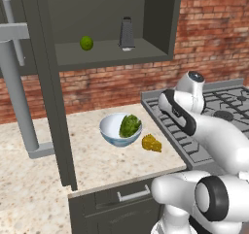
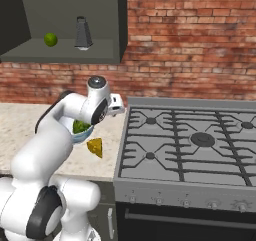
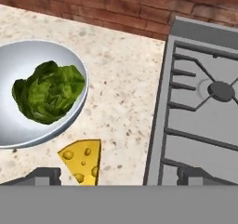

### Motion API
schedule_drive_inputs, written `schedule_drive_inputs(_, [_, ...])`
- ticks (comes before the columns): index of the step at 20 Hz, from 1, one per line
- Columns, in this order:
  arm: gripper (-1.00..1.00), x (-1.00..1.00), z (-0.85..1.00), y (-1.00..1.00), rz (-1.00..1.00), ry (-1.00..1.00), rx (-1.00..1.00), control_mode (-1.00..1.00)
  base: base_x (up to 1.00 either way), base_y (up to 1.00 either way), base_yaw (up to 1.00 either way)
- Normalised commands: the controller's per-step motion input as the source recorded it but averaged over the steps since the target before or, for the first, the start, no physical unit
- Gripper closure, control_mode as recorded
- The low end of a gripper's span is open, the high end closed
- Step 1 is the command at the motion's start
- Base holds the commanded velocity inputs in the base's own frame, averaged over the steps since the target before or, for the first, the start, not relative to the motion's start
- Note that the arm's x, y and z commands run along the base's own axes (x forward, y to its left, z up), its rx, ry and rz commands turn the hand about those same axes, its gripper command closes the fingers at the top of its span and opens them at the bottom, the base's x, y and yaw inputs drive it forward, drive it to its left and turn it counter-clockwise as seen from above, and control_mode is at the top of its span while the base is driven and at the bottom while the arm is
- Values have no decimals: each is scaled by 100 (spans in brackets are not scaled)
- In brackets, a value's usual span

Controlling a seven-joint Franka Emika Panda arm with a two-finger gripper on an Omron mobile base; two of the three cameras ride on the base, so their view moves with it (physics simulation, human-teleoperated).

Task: Pick the cheese from the fridge and the cheese grater from the cabinet and place them next to the salad bowl.

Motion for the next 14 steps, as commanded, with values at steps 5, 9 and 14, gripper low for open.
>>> schedule_drive_inputs(5, [-100,-11,41,0,-30,-2,3,-100,0,0,0])
schedule_drive_inputs(9, [-100,-15,67,-1,-16,0,3,-100,0,0,0])
schedule_drive_inputs(14, [-100,-33,37,-3,0,-5,9,-100,0,0,0])
